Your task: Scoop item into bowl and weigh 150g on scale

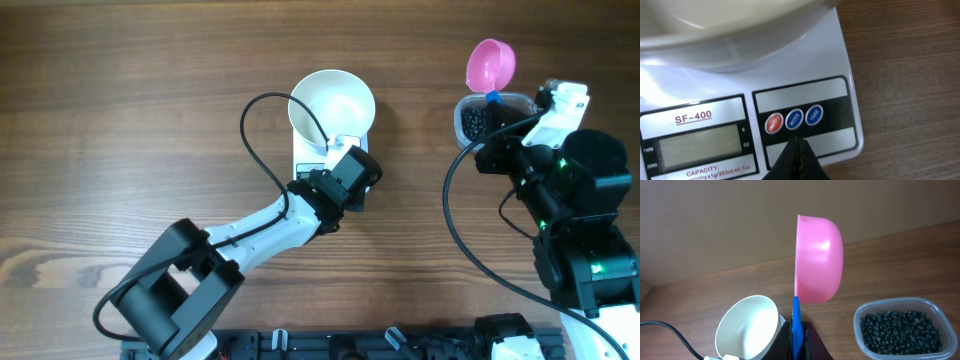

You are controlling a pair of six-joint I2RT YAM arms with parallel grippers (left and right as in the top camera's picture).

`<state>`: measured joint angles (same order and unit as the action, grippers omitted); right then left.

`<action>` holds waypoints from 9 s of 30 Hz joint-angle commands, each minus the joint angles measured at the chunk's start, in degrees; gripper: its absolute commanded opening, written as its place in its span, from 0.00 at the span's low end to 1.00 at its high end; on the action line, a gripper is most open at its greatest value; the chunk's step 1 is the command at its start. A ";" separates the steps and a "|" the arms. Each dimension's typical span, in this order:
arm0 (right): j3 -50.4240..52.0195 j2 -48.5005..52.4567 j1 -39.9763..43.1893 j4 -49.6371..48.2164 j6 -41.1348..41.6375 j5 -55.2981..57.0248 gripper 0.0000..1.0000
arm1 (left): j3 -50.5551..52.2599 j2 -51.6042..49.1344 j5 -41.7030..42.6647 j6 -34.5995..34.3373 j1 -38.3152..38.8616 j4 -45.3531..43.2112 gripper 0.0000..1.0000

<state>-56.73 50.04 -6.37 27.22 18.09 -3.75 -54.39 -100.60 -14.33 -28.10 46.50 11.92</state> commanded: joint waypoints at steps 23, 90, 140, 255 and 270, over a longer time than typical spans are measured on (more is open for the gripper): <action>-1.55 0.00 0.24 -0.17 -0.31 1.20 0.04 | 0.15 -4.66 -3.30 0.92 -2.64 -3.63 0.04; -1.55 0.00 0.24 1.40 0.35 1.14 0.05 | -2.25 39.95 3.89 22.69 -17.55 32.20 1.00; -1.55 9.49 0.24 6.19 4.39 -4.63 0.05 | -28.02 39.45 26.08 48.87 -27.30 61.22 1.00; -1.55 7.69 0.24 8.09 -6.10 -0.72 0.04 | -28.79 32.52 34.45 62.36 -36.83 65.53 1.00; -1.55 7.69 0.24 8.04 -6.16 -0.72 0.04 | -28.76 35.19 35.89 62.36 -36.83 65.59 1.00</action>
<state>-56.84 58.78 -6.31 35.57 13.10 -4.01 -82.15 -65.60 20.69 33.61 10.09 77.43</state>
